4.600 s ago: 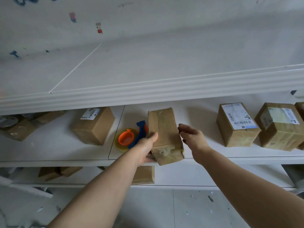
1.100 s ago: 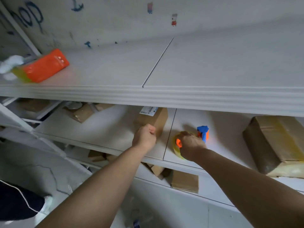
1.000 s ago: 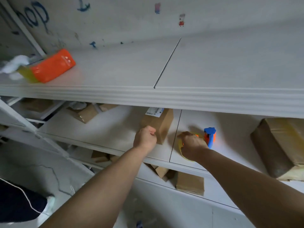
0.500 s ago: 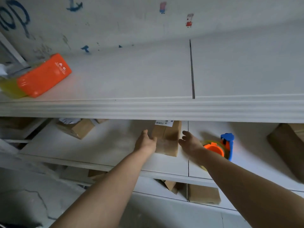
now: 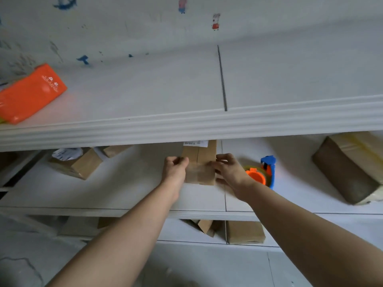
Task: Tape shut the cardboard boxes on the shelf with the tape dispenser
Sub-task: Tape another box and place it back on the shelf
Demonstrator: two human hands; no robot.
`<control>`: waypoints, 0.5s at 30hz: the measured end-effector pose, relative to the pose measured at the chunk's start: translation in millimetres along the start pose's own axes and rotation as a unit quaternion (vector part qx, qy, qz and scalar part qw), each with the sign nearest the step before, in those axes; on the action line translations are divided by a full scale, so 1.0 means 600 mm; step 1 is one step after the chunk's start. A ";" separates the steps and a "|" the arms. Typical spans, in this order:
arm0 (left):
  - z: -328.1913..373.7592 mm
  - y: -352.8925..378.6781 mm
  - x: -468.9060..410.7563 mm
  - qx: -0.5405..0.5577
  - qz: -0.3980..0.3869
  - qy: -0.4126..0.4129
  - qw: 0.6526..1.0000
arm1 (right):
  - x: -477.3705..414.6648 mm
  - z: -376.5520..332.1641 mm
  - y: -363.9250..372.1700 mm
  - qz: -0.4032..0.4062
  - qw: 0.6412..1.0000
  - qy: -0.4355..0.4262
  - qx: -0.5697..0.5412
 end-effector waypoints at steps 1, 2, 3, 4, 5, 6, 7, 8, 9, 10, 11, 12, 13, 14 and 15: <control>0.015 0.009 0.004 0.008 -0.009 0.009 1.000 | 0.012 -0.009 -0.014 0.012 1.000 -0.019 -0.002; 0.030 0.022 0.009 0.016 -0.025 0.019 0.999 | 0.023 -0.017 -0.031 0.024 0.999 -0.035 -0.007; 0.048 0.042 0.018 0.021 -0.045 0.029 0.998 | 0.033 -0.022 -0.051 0.037 0.998 -0.049 -0.012; 0.065 0.065 0.029 0.029 -0.064 0.039 0.997 | 0.047 -0.028 -0.073 0.050 0.997 -0.063 -0.014; 0.080 0.090 0.042 0.033 -0.081 0.048 0.995 | 0.061 -0.033 -0.099 0.068 0.995 -0.075 -0.011; 0.093 0.116 0.057 0.036 -0.095 0.055 0.993 | 0.072 -0.037 -0.129 0.087 0.993 -0.082 -0.006; 0.105 0.143 0.074 0.036 -0.107 0.060 0.992 | 0.087 -0.039 -0.160 0.105 0.990 -0.089 -0.006; 0.114 0.170 0.090 0.035 -0.117 0.062 0.991 | 0.101 -0.041 -0.192 0.121 0.988 -0.092 -0.008; 0.121 0.197 0.106 0.032 -0.128 0.065 0.989 | 0.114 -0.041 -0.225 0.139 0.986 -0.095 -0.007; 0.127 0.226 0.123 0.032 -0.141 0.067 0.987 | 0.129 -0.041 -0.256 0.157 0.983 -0.097 -0.005; 0.128 0.255 0.138 0.029 -0.155 0.063 0.985 | 0.143 -0.039 -0.287 0.177 0.980 -0.095 -0.001; 0.127 0.282 0.154 0.024 -0.168 0.057 0.984 | 0.155 -0.036 -0.315 0.193 0.977 -0.095 0.007; 0.126 0.308 0.170 0.016 -0.182 0.051 0.982 | 0.166 -0.031 -0.341 0.207 0.974 -0.088 0.017; 0.124 0.331 0.185 0.008 -0.195 0.045 0.980 | 0.174 -0.027 -0.365 0.217 0.972 -0.084 0.026; 0.120 0.353 0.198 -0.005 -0.207 0.041 0.977 | 0.179 -0.022 -0.387 0.226 0.971 -0.076 0.036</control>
Point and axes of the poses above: each hand's wrist, its own x-axis away from the middle knuckle, its own y-axis out of the palm, z = x × y, the point moved 6 cm from there along -x, towards the middle knuckle, and after that the axes turned 14 degrees about y, right-handed, at the moved point
